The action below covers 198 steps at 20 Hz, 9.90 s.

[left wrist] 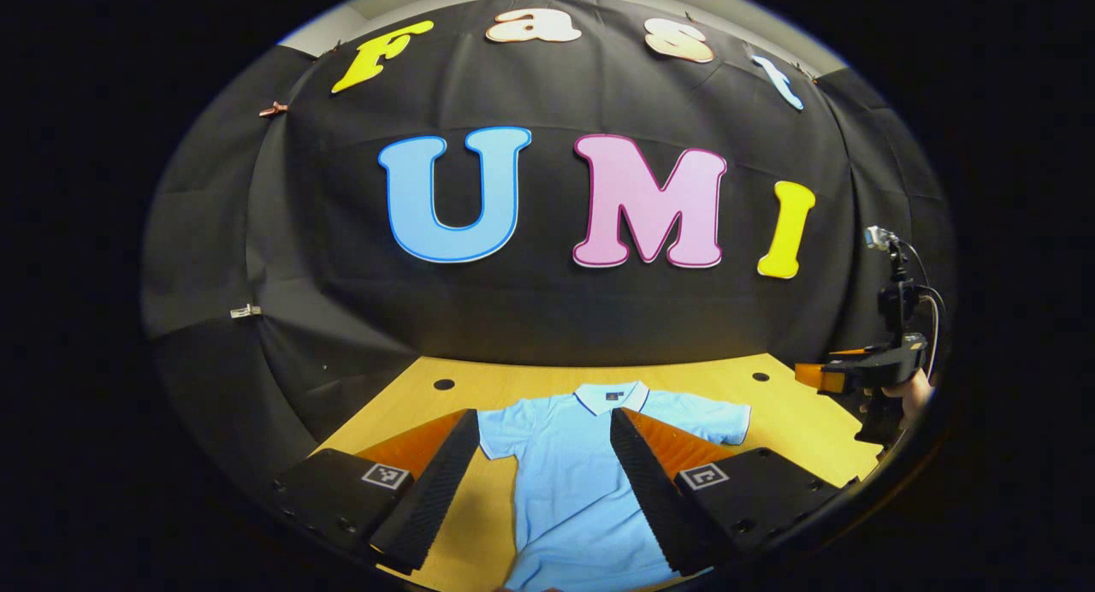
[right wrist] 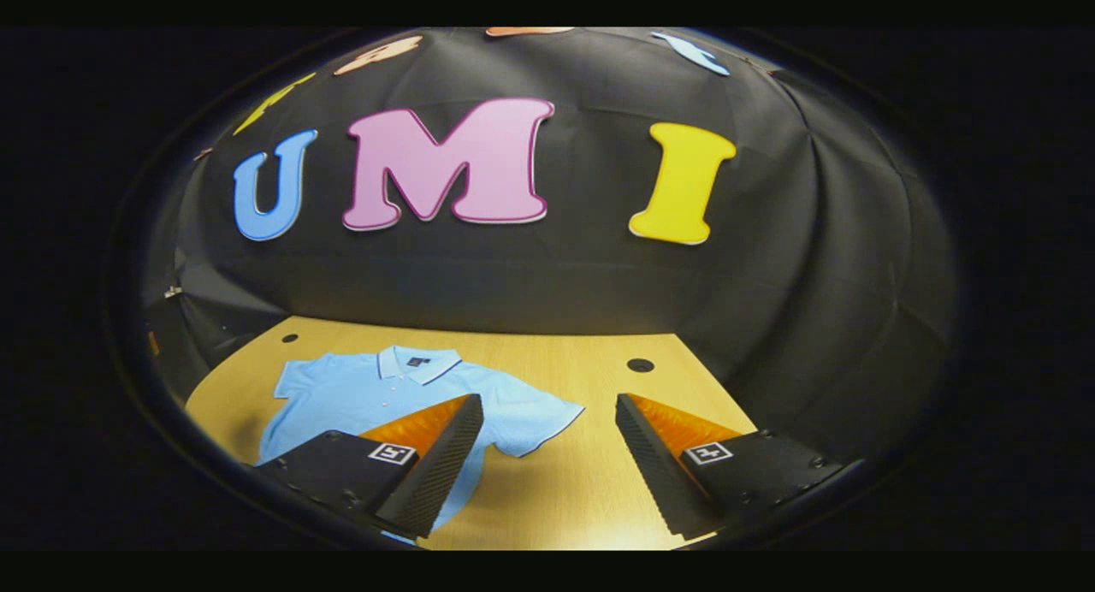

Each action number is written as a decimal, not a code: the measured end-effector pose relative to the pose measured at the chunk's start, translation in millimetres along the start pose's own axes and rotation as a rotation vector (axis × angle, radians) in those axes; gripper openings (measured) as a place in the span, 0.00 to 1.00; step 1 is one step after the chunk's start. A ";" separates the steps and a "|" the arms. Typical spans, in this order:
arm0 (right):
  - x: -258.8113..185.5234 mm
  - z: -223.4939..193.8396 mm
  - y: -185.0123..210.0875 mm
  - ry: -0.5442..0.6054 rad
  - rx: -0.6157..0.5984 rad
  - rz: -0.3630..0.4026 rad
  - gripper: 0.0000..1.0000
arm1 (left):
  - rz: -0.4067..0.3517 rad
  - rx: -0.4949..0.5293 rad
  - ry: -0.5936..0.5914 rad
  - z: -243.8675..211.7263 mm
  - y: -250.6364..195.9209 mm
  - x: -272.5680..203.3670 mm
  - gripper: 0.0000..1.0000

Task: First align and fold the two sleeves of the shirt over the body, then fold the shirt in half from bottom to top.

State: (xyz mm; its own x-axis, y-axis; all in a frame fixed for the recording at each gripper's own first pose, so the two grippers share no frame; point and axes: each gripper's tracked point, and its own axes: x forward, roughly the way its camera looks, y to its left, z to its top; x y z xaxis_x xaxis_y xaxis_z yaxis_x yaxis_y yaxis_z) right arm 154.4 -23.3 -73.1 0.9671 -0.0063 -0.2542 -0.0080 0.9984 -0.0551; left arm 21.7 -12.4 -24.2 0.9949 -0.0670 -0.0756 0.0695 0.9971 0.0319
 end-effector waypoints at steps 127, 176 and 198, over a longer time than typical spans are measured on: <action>-190.7 -183.6 139.8 0.328 0.124 0.168 0.99 | -0.209 0.023 0.392 -185.5 13.8 -18.6 0.97; -97.0 -163.1 162.7 0.378 0.108 0.280 0.12 | -0.227 -0.022 0.549 -190.1 -55.5 34.8 0.06; 240.4 51.9 189.4 0.017 0.093 0.283 0.06 | -0.157 0.026 0.292 -53.0 -58.0 394.4 0.06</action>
State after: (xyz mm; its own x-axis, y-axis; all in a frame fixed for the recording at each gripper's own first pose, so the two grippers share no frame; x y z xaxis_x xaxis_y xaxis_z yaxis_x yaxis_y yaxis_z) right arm 398.5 167.2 -94.5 0.9254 0.2729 -0.2629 -0.2526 0.9614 0.1088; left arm 406.2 -94.7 -108.7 0.9091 -0.2029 -0.3638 0.2262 0.9738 0.0222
